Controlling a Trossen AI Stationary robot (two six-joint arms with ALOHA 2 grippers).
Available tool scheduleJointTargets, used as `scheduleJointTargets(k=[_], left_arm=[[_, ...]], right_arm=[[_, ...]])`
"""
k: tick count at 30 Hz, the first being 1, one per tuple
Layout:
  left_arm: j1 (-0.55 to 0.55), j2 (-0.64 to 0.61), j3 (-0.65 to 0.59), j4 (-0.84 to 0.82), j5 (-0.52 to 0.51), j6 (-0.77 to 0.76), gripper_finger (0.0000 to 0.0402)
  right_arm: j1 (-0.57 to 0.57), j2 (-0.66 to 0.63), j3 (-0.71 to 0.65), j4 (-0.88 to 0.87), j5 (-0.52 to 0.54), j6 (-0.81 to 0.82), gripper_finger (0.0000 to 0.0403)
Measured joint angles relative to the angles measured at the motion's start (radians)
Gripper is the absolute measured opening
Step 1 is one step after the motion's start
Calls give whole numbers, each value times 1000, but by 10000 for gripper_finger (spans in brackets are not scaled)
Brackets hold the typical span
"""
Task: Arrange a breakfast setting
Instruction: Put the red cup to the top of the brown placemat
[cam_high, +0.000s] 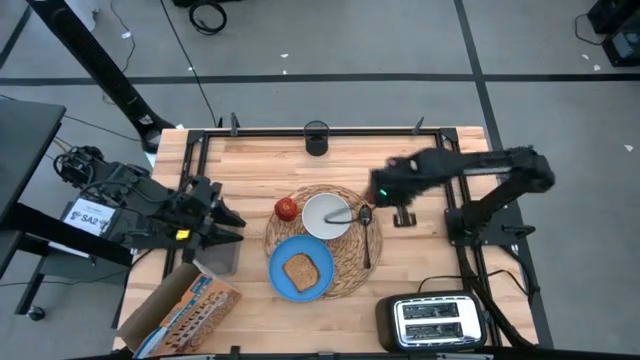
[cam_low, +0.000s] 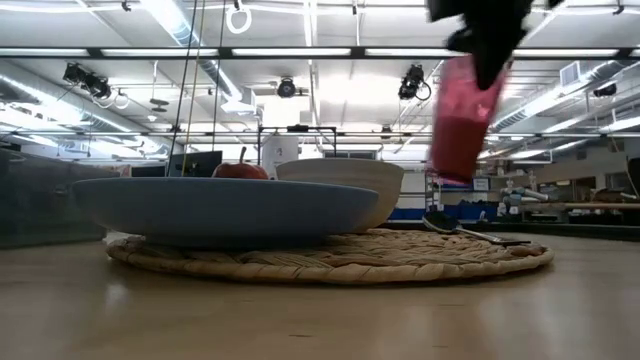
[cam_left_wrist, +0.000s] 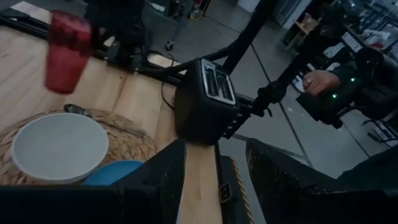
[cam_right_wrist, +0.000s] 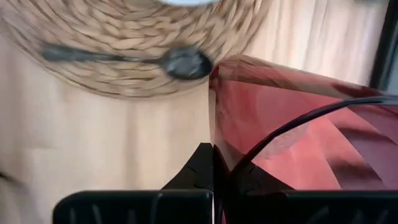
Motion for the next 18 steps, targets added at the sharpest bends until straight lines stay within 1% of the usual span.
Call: scheduleJointTargets(k=[2, 4, 8, 12, 18], left_arm=[[0, -4, 0, -13, -1, 0, 176], [0, -5, 0, -22, -2, -1, 176], [0, -6, 0, -21, -2, -10, 176], [-1, -6, 0, -22, -2, -26, 176], [0, -6, 0, -22, -2, -23, 176]], right_arm=[[-62, 59, 25, 50, 1, -193, 10], [-117, 127, 57, 82, 20, -351, 10], [-209, 250, 125, 72, 51, -593, 10], [-269, 323, 153, 80, 56, -728, 10], [-309, 374, 156, 119, 5, -817, 10]])
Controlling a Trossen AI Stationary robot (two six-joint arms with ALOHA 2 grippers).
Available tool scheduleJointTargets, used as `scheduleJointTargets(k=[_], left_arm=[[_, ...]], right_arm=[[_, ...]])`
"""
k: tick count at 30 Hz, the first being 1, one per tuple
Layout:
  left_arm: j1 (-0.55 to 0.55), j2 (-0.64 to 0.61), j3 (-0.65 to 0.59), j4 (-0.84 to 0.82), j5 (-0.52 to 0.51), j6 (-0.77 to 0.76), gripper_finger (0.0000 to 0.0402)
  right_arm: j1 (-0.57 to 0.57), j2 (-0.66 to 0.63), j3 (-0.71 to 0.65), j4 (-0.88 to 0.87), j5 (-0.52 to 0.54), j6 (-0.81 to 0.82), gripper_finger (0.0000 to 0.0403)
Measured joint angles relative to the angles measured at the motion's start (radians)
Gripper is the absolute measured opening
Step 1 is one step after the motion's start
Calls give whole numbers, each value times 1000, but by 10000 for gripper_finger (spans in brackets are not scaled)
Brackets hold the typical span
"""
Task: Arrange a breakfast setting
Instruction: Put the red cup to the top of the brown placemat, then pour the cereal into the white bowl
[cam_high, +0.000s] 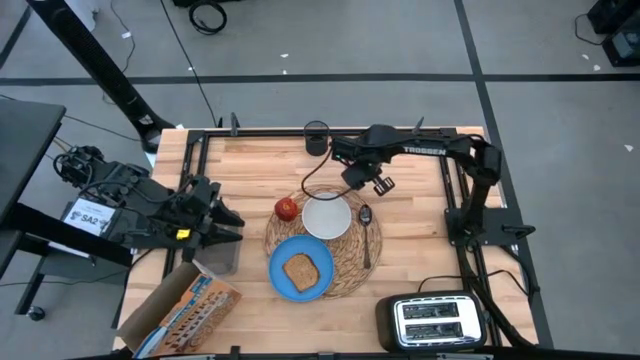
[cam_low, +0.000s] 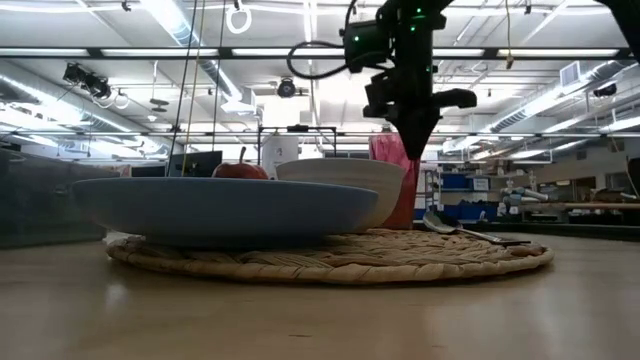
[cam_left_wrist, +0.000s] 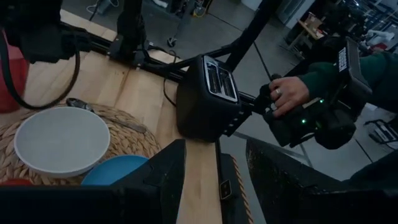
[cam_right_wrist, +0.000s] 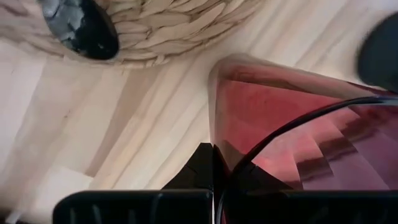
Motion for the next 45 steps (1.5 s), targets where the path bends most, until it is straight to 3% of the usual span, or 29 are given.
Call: scheduleJointTargets(k=[6, 19, 27, 34, 39, 45], left_arm=[[0, 0, 0, 2, -33, 6, 176], [38, 0, 0, 2, -61, 9, 176], [97, 0, 0, 0, -59, 16, 185], [150, -4, 0, 0, -56, 48, 227], [166, 0, 0, 64, -10, 72, 239], [86, 22, 24, 148, 36, 73, 212]], right_arm=[[-1, 13, 2, 16, -5, -23, 14], [6, 2, -2, 39, 11, -32, 74], [23, -100, -2, 104, 9, -21, 136], [53, -221, -2, 128, -8, 51, 191], [106, -311, -2, 160, -15, 213, 221], [240, -398, -2, 189, -44, 550, 232]])
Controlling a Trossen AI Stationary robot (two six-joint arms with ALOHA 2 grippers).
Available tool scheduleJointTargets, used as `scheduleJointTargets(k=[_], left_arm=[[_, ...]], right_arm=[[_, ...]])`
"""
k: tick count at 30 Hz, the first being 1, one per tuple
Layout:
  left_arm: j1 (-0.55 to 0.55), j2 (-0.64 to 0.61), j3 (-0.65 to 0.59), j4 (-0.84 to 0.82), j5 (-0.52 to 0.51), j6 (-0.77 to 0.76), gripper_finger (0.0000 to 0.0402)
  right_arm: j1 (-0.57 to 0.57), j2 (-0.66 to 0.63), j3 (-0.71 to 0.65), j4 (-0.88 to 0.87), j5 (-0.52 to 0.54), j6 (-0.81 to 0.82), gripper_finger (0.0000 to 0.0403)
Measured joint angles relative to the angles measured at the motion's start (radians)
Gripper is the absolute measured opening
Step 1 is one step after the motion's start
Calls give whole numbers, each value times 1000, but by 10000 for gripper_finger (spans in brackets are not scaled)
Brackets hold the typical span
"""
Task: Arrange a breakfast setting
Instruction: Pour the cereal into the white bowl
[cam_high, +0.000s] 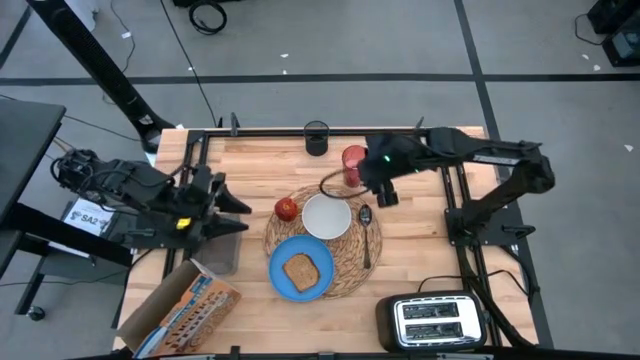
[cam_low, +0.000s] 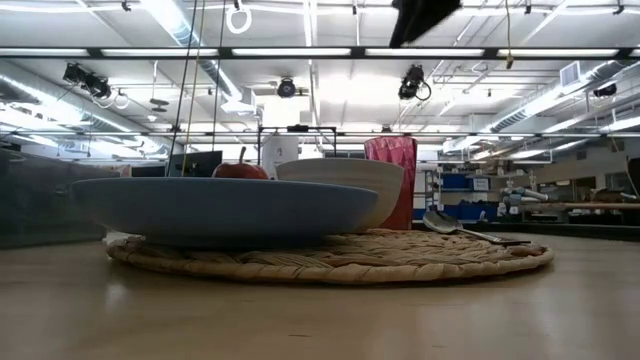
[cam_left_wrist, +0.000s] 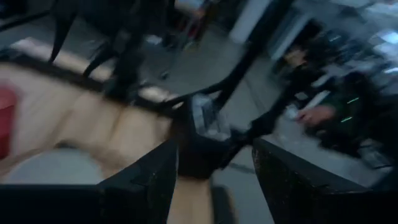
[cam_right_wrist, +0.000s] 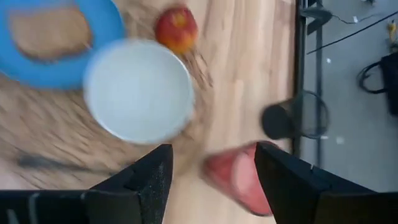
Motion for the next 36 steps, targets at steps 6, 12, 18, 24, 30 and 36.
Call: scheduleJointTargets(k=[6, 12, 18, 24, 30, 36], left_arm=[[-91, 131, 233, -34, -1, 18, 198], [-221, 290, 486, -441, 34, -370, 197], [-393, 418, 634, -626, 196, -840, 196], [-529, 500, 748, -797, 273, -1223, 196], [-600, 532, 770, -981, 289, -1418, 196], [-609, 600, 767, -1080, 288, -1387, 196]], right_arm=[[184, -21, 0, 7, 107, 260, 229], [316, 9, 0, -4, 215, 350, 229], [363, 60, 0, -10, 245, 354, 229], [364, 131, 0, -3, 244, 336, 229], [365, 214, 0, 26, 171, 305, 229], [391, 257, -2, 11, 110, 307, 229]])
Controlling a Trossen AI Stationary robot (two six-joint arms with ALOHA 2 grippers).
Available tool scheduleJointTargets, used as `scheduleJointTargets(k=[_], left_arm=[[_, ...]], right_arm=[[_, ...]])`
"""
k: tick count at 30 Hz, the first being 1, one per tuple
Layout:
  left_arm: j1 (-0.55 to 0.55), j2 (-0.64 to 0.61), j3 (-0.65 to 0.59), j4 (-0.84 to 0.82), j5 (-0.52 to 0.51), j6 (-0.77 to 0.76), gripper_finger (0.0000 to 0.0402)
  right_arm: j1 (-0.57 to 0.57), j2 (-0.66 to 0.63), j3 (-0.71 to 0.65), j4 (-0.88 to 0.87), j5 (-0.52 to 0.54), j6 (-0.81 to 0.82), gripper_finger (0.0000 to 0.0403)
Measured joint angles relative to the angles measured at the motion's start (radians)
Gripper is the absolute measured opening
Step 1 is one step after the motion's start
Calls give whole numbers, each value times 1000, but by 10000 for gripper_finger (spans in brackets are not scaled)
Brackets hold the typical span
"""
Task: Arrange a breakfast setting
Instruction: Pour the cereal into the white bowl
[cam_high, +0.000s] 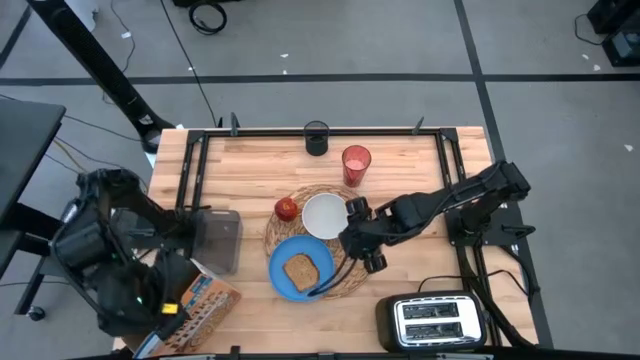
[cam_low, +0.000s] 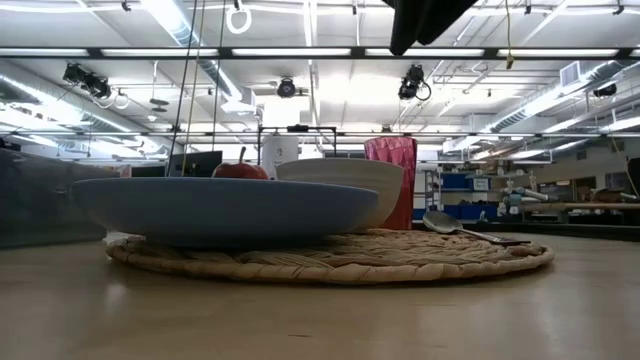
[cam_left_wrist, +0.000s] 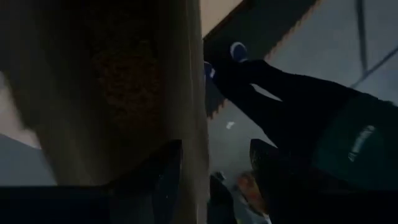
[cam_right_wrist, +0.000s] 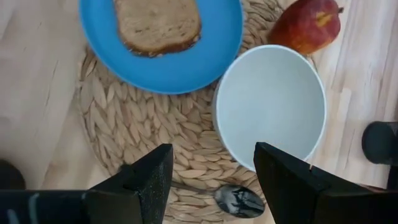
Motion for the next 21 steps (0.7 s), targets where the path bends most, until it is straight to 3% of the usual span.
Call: scheduleJointTargets(k=[7, 11, 14, 19, 21], left_arm=[[1, 56, -79, -3, 1, 25, 196], [3, 73, -131, -4, 70, 26, 181], [3, 76, -141, -3, 94, 26, 137], [3, 73, -141, 1, 92, 24, 19], [3, 68, -142, 0, 91, 24, 12]], right_arm=[[6, -28, 0, 44, 0, 8, 229], [16, -56, 0, 189, -29, 21, 229], [32, -66, 1, 363, -88, 1, 229], [48, -55, -16, 588, -187, -37, 229], [48, -54, -45, 647, -205, -32, 231]])
